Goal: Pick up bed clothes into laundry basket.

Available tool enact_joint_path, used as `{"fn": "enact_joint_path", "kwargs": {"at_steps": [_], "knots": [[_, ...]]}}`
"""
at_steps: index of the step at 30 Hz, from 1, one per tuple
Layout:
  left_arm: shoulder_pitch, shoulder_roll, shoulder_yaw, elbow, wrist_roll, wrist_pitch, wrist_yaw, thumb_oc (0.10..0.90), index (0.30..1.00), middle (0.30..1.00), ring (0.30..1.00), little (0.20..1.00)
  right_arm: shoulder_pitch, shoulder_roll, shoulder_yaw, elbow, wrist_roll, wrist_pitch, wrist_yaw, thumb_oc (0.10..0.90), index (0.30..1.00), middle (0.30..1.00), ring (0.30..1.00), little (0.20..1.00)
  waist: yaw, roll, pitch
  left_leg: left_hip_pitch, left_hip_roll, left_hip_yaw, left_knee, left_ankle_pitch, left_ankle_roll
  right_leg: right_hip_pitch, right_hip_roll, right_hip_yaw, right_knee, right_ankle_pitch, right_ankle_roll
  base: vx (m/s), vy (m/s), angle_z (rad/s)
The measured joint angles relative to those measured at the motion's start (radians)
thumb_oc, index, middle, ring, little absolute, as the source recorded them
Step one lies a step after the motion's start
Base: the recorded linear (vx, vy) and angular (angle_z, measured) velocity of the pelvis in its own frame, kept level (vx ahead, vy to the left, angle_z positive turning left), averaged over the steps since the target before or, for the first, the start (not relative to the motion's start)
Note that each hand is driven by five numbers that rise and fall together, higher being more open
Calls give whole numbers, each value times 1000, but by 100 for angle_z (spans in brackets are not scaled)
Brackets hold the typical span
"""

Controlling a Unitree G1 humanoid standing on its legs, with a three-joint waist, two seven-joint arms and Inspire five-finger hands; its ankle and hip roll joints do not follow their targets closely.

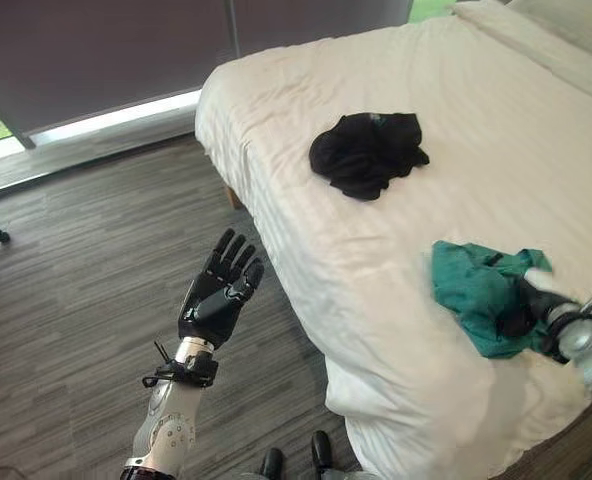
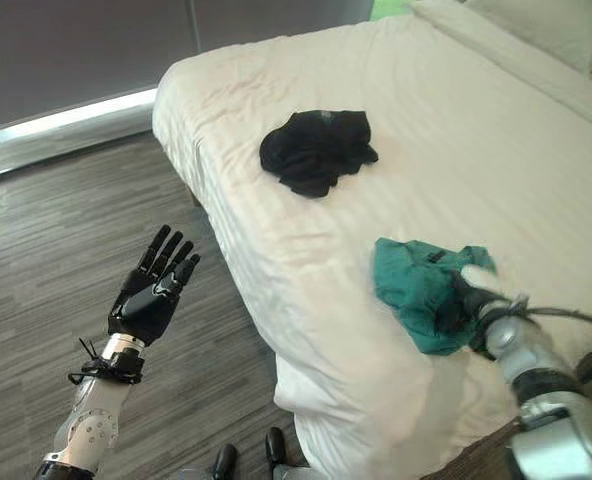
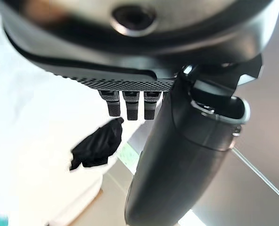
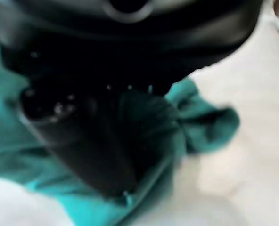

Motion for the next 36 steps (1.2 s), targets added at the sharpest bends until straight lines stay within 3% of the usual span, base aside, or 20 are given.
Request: {"fn": "enact_joint_path", "kwargs": {"at_steps": [6, 7, 12, 14, 15, 16, 17, 19, 20, 21, 23, 24, 25, 27, 28, 29, 31, 34, 35, 36], "knots": [[44, 2, 52, 20, 12, 0, 20, 800, 900, 900, 900, 900, 116, 84, -188, -52, -84, -26, -29, 800, 900, 900, 900, 900, -29, -4, -7, -8, 1, -25, 4, -1, -2, -3, 0, -20, -2, -13, -21, 65, -72, 13], [67, -7, 72, 16, 36, -5, 24, 800, 900, 900, 900, 900, 164, 139, -233, -51, -83, -27, -66, 400, 300, 300, 300, 300, -37, -20, -23, -7, 2, -37, 5, -5, -8, 1, 1, -31, -2, -18, -26, 93, -81, 25], [72, -5, 126, 5, 53, -12, 64, 800, 900, 900, 900, 900, 248, 223, -334, -50, -8, -54, -83, 400, 300, 300, 300, 300, -53, -77, -63, -11, 6, -37, 19, -10, -21, 0, 9, -34, 14, -31, -39, 34, -71, 8], [41, 2, 142, 5, 73, -18, 79, 800, 900, 900, 900, 900, 257, 250, -370, -43, 48, -58, -82, 400, 300, 300, 300, 300, -58, -128, -44, -88, -47, -24, 187, -29, -46, -33, -19, -17, 99, -75, -57, 41, 13, 5], [24, 4, 150, 3, 88, -26, 94, 800, 900, 900, 900, 900, 261, 271, -380, -26, 98, -58, -78, 400, 300, 300, 300, 300, -51, -175, -24, -163, -107, -37, 397, -29, -44, -14, -44, 64, 129, -78, -73, 72, 44, -17], [22, 5, 152, 2, 95, -38, 106, 800, 900, 900, 900, 900, 261, 279, -394, -20, 130, -58, -75, 400, 300, 300, 300, 300, -37, -182, -20, -221, -136, -66, 535, -31, -40, -6, -46, 115, 134, -86, -85, 92, 102, -54], [22, 4, 155, 2, 105, -49, 118, 800, 900, 900, 900, 900, 261, 283, -394, -17, 152, -59, -73, 400, 300, 300, 300, 300, -23, -180, -18, -256, -141, -80, 594, -45, -25, 4, -42, 140, 135, -85, -86, 116, 123, -90], [-5, 20, 170, 12, 122, -75, 158, 800, 900, 900, 900, 900, 262, 296, -394, 0, 215, -69, -68, 400, 300, 300, 300, 300, -30, -165, -15, -283, -53, -86, 553, -39, -48, 22, -23, 183, 131, -88, -83, 214, 214, -68], [-22, 28, 184, 12, 124, -75, 177, 800, 900, 900, 900, 900, 262, 302, -397, 1, 236, -69, -67, 400, 300, 300, 300, 300, -34, -165, -14, -282, -7, -86, 477, -35, -49, 24, -22, 201, 128, -95, -66, 299, 305, -77], [-65, 65, 203, 13, 140, -80, 208, 800, 900, 900, 900, 900, 257, 289, -397, 1, 263, -71, -51, 400, 300, 300, 300, 300, -24, -159, -13, -254, 98, -93, 288, -11, -84, 24, -13, 259, 125, -102, -45, 319, 334, -105], [-129, 225, 191, 38, 203, -79, 213, 800, 900, 900, 900, 900, 245, 246, -377, -2, 277, -71, -28, 400, 300, 300, 300, 300, -28, -120, 9, -222, 199, -118, 99, 16, -132, 34, -7, 318, 129, -119, -24, 481, 575, -98], [-155, 279, 191, 58, 229, -79, 210, 800, 900, 900, 900, 900, 243, 215, -376, -5, 286, -67, -16, 400, 300, 300, 300, 300, -20, -102, 14, -203, 214, -142, 71, 16, -131, 38, -7, 351, 133, -126, -14, 371, 487, -121], [-177, 363, 198, 92, 259, -79, 211, 800, 900, 900, 900, 900, 244, 179, -377, -26, 290, -51, 8, 400, 300, 300, 300, 300, -1, -69, 11, -172, 219, -144, 56, 17, -119, 37, -18, 403, 138, -132, -5, 358, 590, -134], [-173, 366, 237, 96, 277, -80, 217, 800, 900, 900, 900, 900, 264, 119, -382, -30, 295, -51, 19, 400, 300, 300, 300, 300, -2, 13, -16, -140, 229, -139, 55, 50, -69, 34, -10, 399, 150, -133, 19, 263, 521, -95], [-197, 393, 238, 115, 295, -102, 232, 800, 900, 900, 900, 900, 301, 94, -421, -47, 318, -38, 16, 400, 300, 300, 300, 300, -4, 35, -18, -130, 207, -95, 98, 17, -126, 43, -50, 398, 185, -190, 22, 227, 533, -95], [-216, 484, 224, 185, 340, -90, 237, 800, 900, 900, 900, 900, 316, 131, -507, -46, 331, -32, 34, 400, 300, 300, 300, 300, 9, 18, -20, -113, 154, -17, 142, -2, -90, -50, -95, 290, 422, -228, 5, 290, 705, -95], [-267, 648, 143, 191, 356, -52, 251, 800, 900, 900, 900, 900, 378, 139, -479, -40, 353, -32, 38, 400, 300, 300, 300, 300, -4, -17, -39, -121, 83, 35, 204, -68, -25, -33, -181, 328, 378, -181, 71, 133, 446, -74], [-438, 714, 43, 203, 357, -77, 232, 800, 900, 900, 900, 900, 396, 166, -449, -48, 376, -12, 30, 400, 300, 300, 300, 300, -9, -24, -68, -119, 55, 102, 193, -45, -15, -82, -221, 328, 437, -106, 121, 19, 663, -60], [-527, 737, -38, 221, 367, -77, 228, 800, 900, 900, 900, 900, 396, 177, -382, -82, 373, 7, 15, 400, 300, 300, 300, 300, -38, -32, -67, -131, 44, 114, 224, -59, 10, -101, -251, 257, 487, -47, 139, -32, 350, -23], [-590, 761, -105, 244, 389, -72, 219, 800, 900, 900, 900, 900, 400, 184, -350, -102, 354, 14, 15, 400, 300, 300, 300, 300, -46, -38, -68, -131, 32, 127, 238, -62, 11, -126, -272, 182, 496, -56, 134, -12, 446, -56]]}}
